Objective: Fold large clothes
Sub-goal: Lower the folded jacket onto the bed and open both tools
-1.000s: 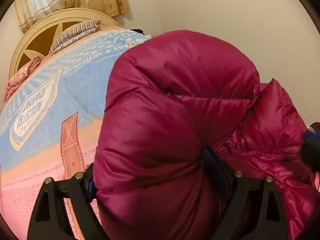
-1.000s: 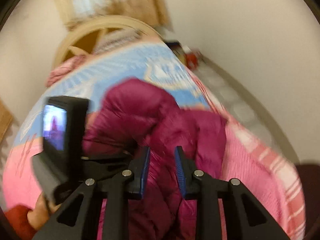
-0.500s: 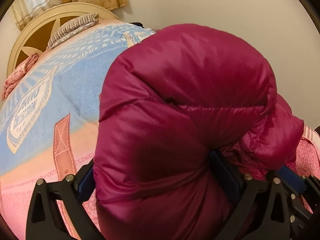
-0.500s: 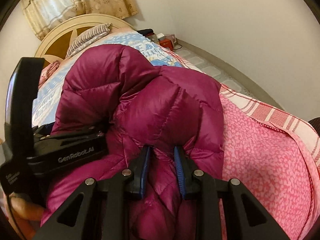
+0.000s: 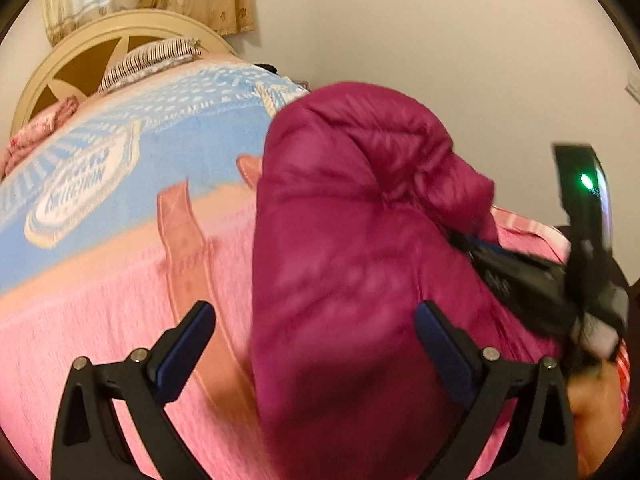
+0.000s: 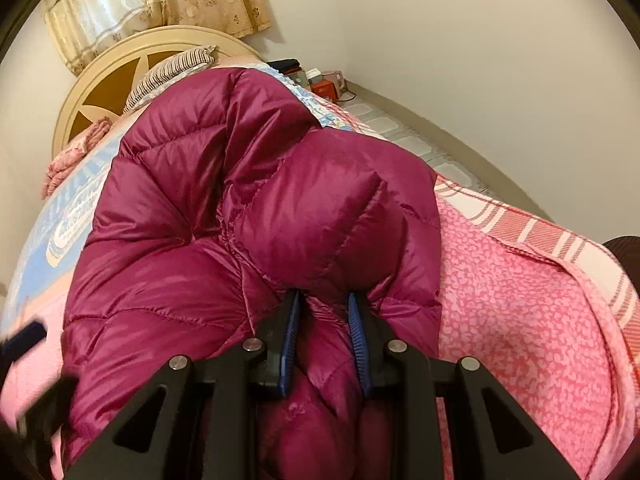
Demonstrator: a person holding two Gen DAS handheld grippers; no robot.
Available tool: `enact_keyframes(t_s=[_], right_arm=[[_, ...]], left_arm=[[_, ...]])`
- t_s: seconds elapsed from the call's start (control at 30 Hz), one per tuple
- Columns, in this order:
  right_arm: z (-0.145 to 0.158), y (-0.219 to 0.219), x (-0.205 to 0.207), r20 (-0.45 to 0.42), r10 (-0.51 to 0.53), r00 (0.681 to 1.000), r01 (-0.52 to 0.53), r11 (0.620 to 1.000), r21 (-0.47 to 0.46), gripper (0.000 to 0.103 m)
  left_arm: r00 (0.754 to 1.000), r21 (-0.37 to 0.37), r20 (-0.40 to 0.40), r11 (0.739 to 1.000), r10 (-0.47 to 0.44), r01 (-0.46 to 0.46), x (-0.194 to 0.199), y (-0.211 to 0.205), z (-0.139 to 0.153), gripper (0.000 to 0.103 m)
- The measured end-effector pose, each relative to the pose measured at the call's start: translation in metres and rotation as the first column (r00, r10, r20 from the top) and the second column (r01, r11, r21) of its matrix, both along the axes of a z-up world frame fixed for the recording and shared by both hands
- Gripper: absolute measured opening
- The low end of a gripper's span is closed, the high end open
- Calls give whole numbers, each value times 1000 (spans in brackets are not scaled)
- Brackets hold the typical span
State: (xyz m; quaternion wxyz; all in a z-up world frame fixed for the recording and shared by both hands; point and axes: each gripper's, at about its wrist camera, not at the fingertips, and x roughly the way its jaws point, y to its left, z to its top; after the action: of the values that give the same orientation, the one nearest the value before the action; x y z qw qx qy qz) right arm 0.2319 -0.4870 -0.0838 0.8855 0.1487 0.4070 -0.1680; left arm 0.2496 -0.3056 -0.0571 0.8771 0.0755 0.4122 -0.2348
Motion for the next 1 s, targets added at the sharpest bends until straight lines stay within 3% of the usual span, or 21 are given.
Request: enact_keyframes(t_s=[0.13,0.23,0.37,0.43,0.63,0.77,0.9,0.97,1.0], right_arm=[[6,16,-11,-22,-13,1000,11,997,-79,26],[24,30,-39,-17,-13,1000,11,990,-140,26],[51,64,-86,37,31,999,-21,972,-233,26],[52,76,-98,24,43,999,-35,966,-255,26],[18,68,-99,-34,-2,999,-4,985,-175,26],[11,73,-101,-33,-10,999,2,976,-217,26],[17,82,-111,-22,-25,999,19,972,-235,27],[23,84,-120,-18,-47,999,41,973,-229,33],[26,84,-125,-16,-64,998,58,970,-238,44]], left_arm=[[1000,42,-13,999,16,-16,-5,-3,-23,103],[1000,27,-28,1000,14,-13,-7,-3,-32,103],[1000,47,17,999,13,-14,-16,-7,-29,103],[999,62,39,998,20,-23,-18,-12,-29,103],[1000,51,-5,998,20,-20,-27,-10,-26,103],[996,-19,-83,1000,18,-20,-30,17,-24,103],[999,-12,-34,1000,18,-19,-55,36,-15,103],[1000,4,2,1000,20,-20,-67,46,-13,103],[1000,5,11,1000,19,-19,-69,46,-12,103]])
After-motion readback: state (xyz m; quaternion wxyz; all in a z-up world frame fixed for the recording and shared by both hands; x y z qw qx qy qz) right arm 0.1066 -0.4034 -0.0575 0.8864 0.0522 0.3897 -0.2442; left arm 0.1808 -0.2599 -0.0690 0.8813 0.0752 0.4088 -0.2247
